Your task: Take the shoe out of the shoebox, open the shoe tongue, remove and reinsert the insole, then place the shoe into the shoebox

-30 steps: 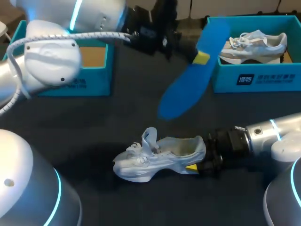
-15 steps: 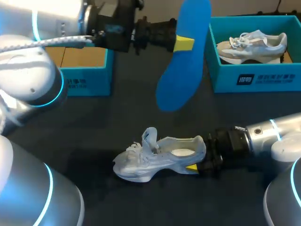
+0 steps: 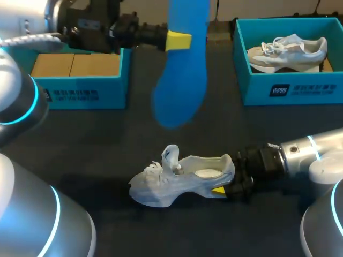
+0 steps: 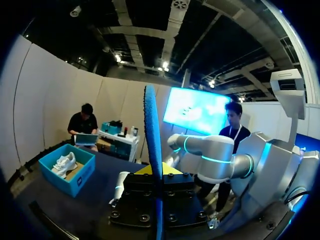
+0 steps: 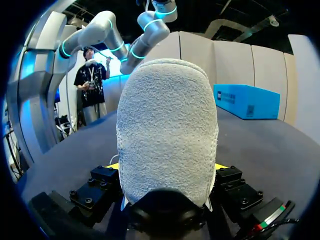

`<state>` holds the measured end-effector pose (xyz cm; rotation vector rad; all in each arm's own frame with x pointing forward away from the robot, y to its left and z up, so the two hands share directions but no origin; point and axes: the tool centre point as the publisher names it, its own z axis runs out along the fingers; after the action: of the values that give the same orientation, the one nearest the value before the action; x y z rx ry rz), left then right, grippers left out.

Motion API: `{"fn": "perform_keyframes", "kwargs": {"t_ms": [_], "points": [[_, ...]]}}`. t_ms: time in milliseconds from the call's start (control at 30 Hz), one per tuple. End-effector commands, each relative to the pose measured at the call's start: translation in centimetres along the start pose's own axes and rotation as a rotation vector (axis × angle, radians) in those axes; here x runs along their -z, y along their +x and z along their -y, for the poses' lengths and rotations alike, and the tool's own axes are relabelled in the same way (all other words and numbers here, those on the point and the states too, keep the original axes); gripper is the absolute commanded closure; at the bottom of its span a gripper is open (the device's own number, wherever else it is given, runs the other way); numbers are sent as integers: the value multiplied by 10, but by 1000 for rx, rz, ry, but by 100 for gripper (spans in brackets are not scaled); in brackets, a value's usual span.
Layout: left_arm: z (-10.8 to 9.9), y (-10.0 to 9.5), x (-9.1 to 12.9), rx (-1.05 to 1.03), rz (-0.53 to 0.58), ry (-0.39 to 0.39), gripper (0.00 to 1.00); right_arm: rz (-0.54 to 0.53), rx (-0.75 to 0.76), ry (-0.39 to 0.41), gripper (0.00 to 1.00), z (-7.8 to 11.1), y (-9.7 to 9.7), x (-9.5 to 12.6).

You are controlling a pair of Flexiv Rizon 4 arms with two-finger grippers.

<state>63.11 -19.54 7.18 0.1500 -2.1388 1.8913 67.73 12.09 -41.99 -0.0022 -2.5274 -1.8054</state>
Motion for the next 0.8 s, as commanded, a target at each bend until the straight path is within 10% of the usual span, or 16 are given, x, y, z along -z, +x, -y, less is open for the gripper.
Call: {"fn": "perform_keyframes", "kwargs": {"t_ms": [33, 800], "points": [[6, 10, 18, -4, -4, -21, 100, 0, 0, 4, 100, -1, 1, -1], [16, 19, 16, -20, -15, 19, 100, -1, 1, 28, 100, -1, 2, 0]]}}
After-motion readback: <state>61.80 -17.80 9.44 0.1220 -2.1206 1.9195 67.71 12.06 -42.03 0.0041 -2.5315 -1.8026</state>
